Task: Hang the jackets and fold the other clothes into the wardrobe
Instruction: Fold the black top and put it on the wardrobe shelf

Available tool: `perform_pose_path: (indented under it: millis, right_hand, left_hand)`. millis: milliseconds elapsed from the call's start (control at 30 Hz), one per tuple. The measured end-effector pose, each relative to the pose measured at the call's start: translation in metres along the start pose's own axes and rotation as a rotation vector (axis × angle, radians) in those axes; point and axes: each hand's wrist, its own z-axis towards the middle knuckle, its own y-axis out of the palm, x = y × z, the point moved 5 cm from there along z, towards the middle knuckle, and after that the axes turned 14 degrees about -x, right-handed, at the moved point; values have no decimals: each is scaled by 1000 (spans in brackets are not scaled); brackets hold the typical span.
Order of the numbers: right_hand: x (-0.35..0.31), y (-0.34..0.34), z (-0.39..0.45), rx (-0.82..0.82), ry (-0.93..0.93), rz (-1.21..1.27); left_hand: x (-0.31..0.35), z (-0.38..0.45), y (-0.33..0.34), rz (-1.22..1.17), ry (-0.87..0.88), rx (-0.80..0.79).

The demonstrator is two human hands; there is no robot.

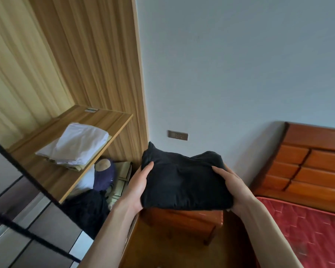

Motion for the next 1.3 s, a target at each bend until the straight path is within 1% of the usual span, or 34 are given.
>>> perform_pose_path:
  millis: [100,233,333,433,533,667,733,833,967,1167,1300]
  right_hand:
    - [-20,9,49,-27,2,-33]
    - [-41,21,109,-64,24,-54]
    - [-55,32,151,-110,-4,-73]
    - [-61,41,186,-165,32,-123]
    - [-63,61,222,-255,76,-153]
    - [-66,104,275,-408,137,-208]
    - [-63,127,303,-483,167,-231]
    - [-55,167,344,-598,227,-239]
    - [-44,225,390,-684,336,-264]
    - [-27,312,451,-824,351,-429]
    - [-20,374,481,-948,342,-507]
  left_hand:
    - [30,41,-9,-35,41,1]
    - [68,86,-18,-57,31,25]
    - [93,111,-25,-80,37,28]
    - [108,129,-40,-89,30,74]
    - [121,138,-61,-126,60,95]
    - [138,136,-103,-195,159,153]
    - [142,129,-125,-242,204,213]
    - [151,114,-158,-271,289,372]
    - [165,98,-198,-303,367,566]
    - [177,87,-246,-392,469,796]
    - [189,85,-271,-442,524,908]
